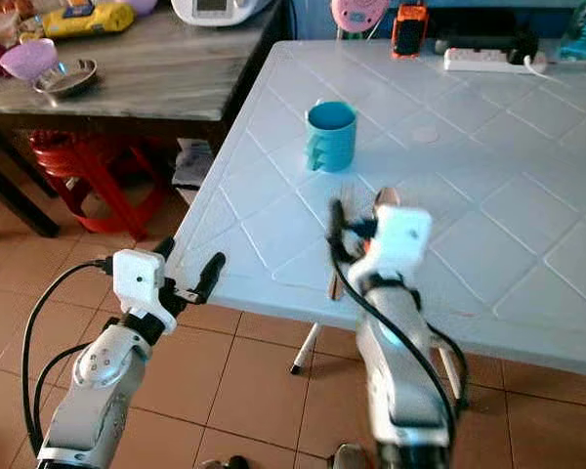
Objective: Setting the table
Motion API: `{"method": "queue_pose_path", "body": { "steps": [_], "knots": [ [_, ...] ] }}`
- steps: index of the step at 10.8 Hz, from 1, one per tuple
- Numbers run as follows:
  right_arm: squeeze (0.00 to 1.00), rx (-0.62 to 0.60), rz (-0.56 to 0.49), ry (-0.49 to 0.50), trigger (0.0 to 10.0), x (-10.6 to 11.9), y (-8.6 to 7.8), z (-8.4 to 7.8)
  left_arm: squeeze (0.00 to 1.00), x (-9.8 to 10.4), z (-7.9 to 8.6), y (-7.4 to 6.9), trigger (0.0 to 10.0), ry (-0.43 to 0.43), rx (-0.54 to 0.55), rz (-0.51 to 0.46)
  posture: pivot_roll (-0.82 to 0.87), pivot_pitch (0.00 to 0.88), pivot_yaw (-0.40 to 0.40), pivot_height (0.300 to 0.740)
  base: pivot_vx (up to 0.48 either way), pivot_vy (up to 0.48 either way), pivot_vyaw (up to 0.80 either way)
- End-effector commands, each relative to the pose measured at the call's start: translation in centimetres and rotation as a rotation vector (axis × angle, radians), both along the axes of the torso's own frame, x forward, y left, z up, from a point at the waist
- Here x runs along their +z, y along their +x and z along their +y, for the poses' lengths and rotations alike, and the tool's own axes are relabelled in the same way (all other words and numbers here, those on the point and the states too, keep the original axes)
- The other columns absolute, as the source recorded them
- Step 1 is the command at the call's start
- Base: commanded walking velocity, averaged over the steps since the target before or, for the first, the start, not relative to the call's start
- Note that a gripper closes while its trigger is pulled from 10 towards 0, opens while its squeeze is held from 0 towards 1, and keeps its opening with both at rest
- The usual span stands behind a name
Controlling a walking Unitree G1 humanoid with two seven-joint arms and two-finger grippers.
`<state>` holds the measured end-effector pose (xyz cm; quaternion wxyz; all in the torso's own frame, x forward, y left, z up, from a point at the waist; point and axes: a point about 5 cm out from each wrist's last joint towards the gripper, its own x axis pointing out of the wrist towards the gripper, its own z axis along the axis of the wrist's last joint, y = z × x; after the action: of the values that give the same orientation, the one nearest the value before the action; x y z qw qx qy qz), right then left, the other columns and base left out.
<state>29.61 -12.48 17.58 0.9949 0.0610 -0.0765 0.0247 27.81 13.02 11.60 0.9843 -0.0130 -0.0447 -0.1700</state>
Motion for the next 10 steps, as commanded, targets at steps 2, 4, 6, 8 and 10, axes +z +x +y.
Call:
{"method": "queue_pose_path", "body": {
  "steps": [2, 4, 6, 8, 10],
  "knots": [
    [0.00, 0.021, 0.104, 0.024, 10.0, -1.4, 0.7, 1.4, 0.00, -0.7, 0.2, -0.5, 10.0, 0.012, -0.023, 0.021, -0.14, 0.203, 0.123, 0.740, 0.000, 0.000, 0.00],
    [0.00, 0.037, 0.181, 0.026, 10.0, -2.4, 1.2, 2.4, 0.00, -1.0, 0.2, -0.9, 10.0, 0.012, -0.033, 0.031, -0.14, 0.211, 0.113, 0.740, 0.000, 0.000, 0.00],
    [0.00, 0.046, 0.224, 0.040, 10.0, -3.0, 1.5, 2.8, 0.00, -1.1, 0.1, -1.1, 10.0, 0.006, -0.034, 0.035, -0.14, 0.212, 0.109, 0.740, 0.000, 0.000, 0.00],
    [0.00, 0.045, 0.258, 0.025, 0.0, -3.3, 2.1, 2.8, 0.00, -1.2, -0.3, -1.2, 10.0, -0.009, -0.056, 0.039, -0.14, 0.211, 0.106, 0.740, 0.000, 0.000, 0.00],
    [0.00, 0.018, 0.337, 0.003, 0.0, -4.2, 2.2, 2.4, 0.00, -0.7, -1.0, -1.5, 10.0, -0.053, -0.151, 0.024, -0.14, 0.211, 0.102, 0.740, 0.000, 0.000, 0.00]
  ]
}}
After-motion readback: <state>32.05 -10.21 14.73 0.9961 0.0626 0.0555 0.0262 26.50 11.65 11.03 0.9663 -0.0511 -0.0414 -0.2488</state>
